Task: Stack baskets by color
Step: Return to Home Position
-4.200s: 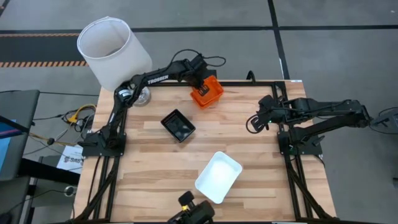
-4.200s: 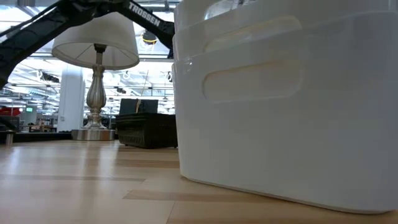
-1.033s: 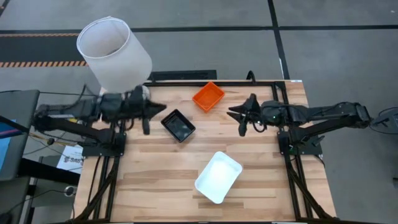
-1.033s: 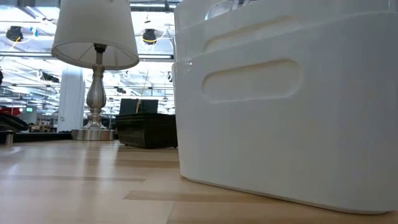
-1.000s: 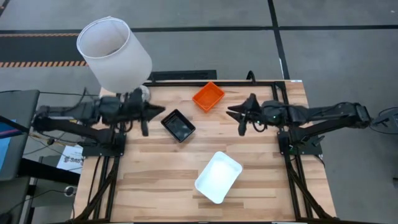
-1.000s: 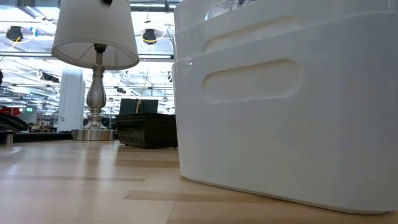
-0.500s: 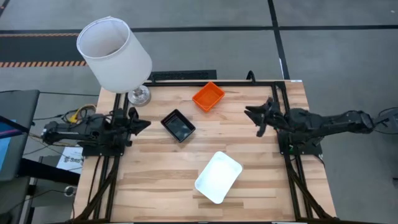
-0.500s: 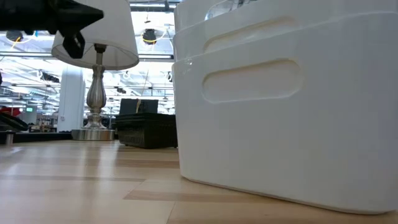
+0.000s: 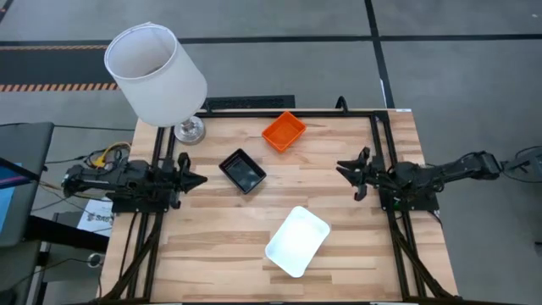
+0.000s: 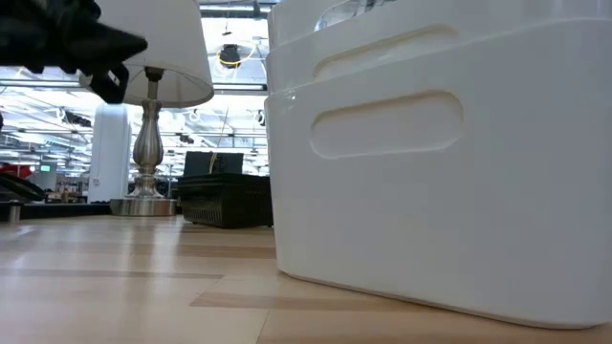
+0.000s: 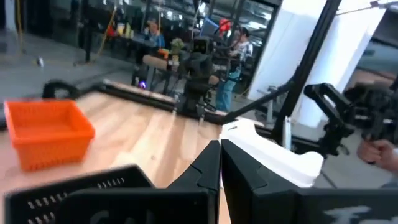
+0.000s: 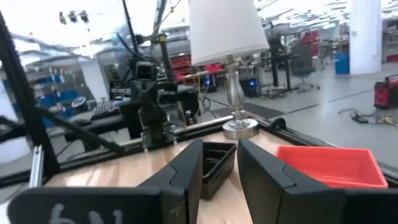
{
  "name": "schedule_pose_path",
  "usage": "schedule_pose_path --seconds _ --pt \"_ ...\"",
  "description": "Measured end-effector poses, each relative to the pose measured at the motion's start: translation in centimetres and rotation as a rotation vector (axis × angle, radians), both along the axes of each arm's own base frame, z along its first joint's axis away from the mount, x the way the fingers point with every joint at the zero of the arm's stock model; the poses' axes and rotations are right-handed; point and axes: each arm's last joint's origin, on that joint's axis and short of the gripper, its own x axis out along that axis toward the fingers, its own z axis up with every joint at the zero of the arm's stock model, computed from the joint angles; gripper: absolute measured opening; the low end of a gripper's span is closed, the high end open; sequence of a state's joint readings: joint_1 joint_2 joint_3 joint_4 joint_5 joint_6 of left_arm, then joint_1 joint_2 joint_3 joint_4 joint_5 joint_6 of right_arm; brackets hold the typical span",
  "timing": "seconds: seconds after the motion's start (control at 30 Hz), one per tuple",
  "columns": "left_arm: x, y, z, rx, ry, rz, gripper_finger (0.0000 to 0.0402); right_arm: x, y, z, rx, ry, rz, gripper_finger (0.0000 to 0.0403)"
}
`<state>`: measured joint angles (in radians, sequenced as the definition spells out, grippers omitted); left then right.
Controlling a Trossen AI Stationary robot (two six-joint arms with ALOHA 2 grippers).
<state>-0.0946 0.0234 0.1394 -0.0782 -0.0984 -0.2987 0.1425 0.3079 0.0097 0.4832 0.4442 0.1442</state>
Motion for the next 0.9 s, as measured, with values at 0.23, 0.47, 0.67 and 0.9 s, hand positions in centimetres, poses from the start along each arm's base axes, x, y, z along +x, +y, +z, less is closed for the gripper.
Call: schedule_pose_path --seconds 0.23,0.47,0.67,0.9 --pt "0.8 -0.7 -3.2 0.065 0.015 -0.086 0.0000 0.3 0.4 -0.8 -0.030 0.094 0.032 0.0124" --pt "0.9 -1.1 -3.5 0.270 0.027 -0.156 0.0000 0.3 0.4 -2.6 -0.058 0.282 0.033 0.0124" --pt "1.0 -1.0 -3.5 0.316 0.028 -0.137 0.0000 0.1 0.4 -3.9 -0.080 0.420 0.033 0.0124" --pt "1.0 -1.0 -3.5 0.212 0.036 -0.139 0.0000 0.0 0.4 -4.1 -0.083 0.441 0.033 0.0124"
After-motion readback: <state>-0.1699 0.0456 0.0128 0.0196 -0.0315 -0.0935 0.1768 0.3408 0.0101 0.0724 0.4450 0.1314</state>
